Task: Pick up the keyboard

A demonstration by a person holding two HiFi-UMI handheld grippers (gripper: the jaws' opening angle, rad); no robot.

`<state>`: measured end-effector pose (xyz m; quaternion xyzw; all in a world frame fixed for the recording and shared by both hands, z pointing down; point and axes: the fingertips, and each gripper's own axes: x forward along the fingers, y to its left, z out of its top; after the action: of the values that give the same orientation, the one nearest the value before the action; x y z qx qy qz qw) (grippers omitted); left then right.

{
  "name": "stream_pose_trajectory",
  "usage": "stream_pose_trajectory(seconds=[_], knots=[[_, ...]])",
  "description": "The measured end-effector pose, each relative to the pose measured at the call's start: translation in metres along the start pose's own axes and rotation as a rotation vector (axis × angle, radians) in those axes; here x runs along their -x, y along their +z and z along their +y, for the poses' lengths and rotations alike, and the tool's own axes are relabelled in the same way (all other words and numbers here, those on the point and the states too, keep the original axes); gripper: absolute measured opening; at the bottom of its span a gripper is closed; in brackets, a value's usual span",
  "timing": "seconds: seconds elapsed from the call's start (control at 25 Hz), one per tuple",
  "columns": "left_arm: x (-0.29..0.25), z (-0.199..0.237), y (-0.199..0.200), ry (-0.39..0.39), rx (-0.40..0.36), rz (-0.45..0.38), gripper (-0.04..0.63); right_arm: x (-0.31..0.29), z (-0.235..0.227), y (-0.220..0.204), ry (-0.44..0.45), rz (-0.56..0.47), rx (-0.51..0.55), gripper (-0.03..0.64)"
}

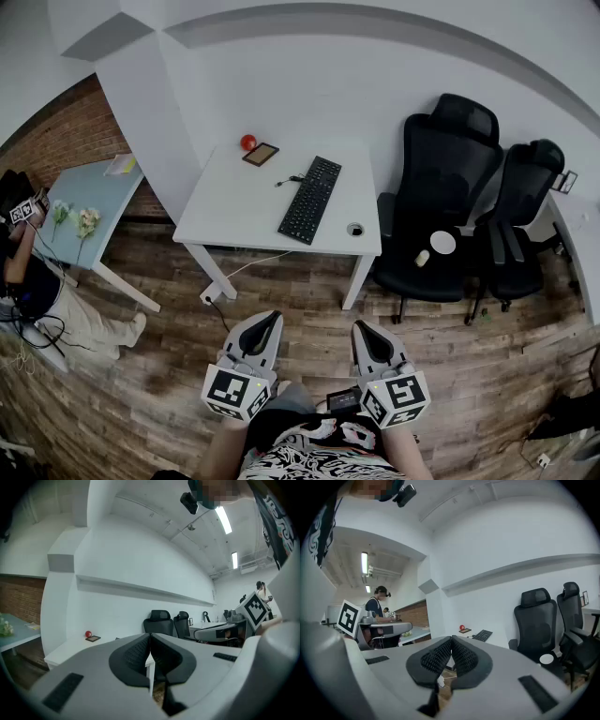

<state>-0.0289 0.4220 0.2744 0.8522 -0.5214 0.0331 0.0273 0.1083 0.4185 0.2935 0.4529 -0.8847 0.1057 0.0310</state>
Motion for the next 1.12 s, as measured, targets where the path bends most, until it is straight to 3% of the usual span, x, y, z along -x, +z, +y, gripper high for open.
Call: stream_pose_trajectory(seconds=[0.56,0.8,1.12], knots=[[-0.011,-0.012,0.006,-0.007,-0.014,0.002,0.021,0.009,-0.022,-0.005,-0.033,-0.019,-0.031,0.029],[-0.02,-0.017,0.004,-0.003,-0.056,0.032,0.021,0.01,-0.038,0.001,-0.052,-0.037,-0.038,0.029],[-0.031,-0.014,0.0,-0.002,-0.076,0.062,0.021,0.003,-0.04,0.006,0.01,-0.09,-0.132,0.032]])
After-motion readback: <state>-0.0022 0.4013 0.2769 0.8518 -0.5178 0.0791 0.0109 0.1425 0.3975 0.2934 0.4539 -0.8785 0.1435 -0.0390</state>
